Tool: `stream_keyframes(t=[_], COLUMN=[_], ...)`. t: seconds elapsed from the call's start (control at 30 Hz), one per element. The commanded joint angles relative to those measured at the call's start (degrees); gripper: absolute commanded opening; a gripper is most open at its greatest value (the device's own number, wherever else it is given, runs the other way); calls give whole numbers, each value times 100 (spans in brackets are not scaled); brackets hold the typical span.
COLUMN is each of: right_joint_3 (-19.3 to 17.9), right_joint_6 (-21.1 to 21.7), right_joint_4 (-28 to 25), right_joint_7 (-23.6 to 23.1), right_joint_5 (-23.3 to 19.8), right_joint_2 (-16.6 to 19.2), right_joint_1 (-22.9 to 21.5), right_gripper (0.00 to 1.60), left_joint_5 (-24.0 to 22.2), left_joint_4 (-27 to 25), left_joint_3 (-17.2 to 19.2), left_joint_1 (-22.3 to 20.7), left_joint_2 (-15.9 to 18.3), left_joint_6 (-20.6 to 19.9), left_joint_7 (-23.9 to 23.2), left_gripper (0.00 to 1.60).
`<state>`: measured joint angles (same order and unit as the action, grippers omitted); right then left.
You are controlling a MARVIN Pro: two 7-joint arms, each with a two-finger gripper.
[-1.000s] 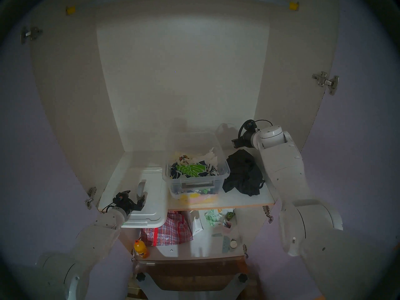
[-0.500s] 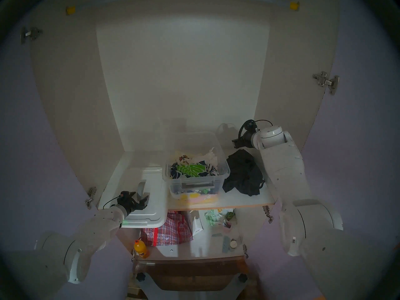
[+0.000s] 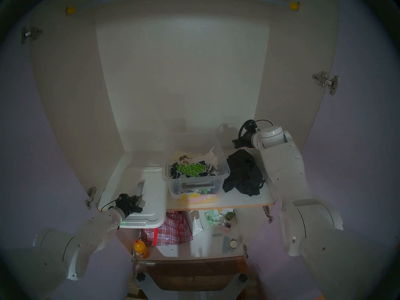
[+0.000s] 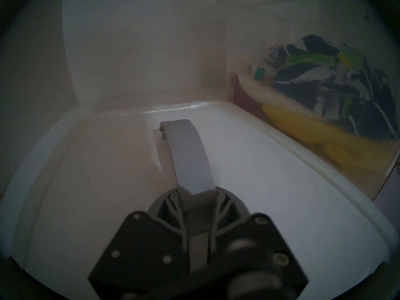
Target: Take clothing out of the storage bin and put the lid back on the bin
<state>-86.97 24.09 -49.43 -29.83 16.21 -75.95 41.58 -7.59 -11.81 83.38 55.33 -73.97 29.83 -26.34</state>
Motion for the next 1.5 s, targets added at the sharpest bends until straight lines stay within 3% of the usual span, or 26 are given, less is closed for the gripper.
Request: stream_keyframes(t=[0.0, 0.2, 0.37, 0.63, 0.77, 0.93, 1.17, 1.3, 1.33, 1.47], right_joint_3=[-16, -15, -15, -15, -14, -14, -14, -14, -14, -13], right_joint_6=[-26, -29, -31, -33, -33, -33, -31, -31, -32, -32], right_joint_4=[-127, -117, -112, -109, -109, -112, -117, -119, -117, -116], right_joint_7=[16, 14, 13, 13, 13, 14, 16, 16, 15, 15], right_joint_5=[-7, -7, -8, -8, -8, -9, -8, -8, -9, -8], right_joint_2=[-2, -2, -1, -2, -1, -1, -2, -2, -1, -1], right_joint_1=[-187, -184, -184, -187, -189, -191, -194, -194, -193, -194], right_gripper=[160, 160, 160, 160, 160, 160, 160, 160, 160, 160], left_joint_5=[-5, -58, -51, 194, 644, 921, 691, 582, 310, -68], left_joint_4=[-482, -1124, -2050, -3614, -4327, -5190, -6236, -6372, -6324, -6314], left_joint_3=[44, 117, 148, 90, -173, -344, -273, -197, -58, 157], left_joint_1=[-181, -153, 35, 422, 671, 903, 978, 821, 773, 513], left_joint_2=[196, 211, 327, 854, 1343, 1703, 2051, 2192, 2071, 1977], left_joint_6=[525, 898, 919, 530, 222, -455, -2047, -2744, -2903, -3653], left_joint_7=[67, -34, -99, -89, -186, -291, -666, -890, -909, -1194], left_gripper=[0, 0, 0, 0, 0, 0, 0, 0, 0, 0])
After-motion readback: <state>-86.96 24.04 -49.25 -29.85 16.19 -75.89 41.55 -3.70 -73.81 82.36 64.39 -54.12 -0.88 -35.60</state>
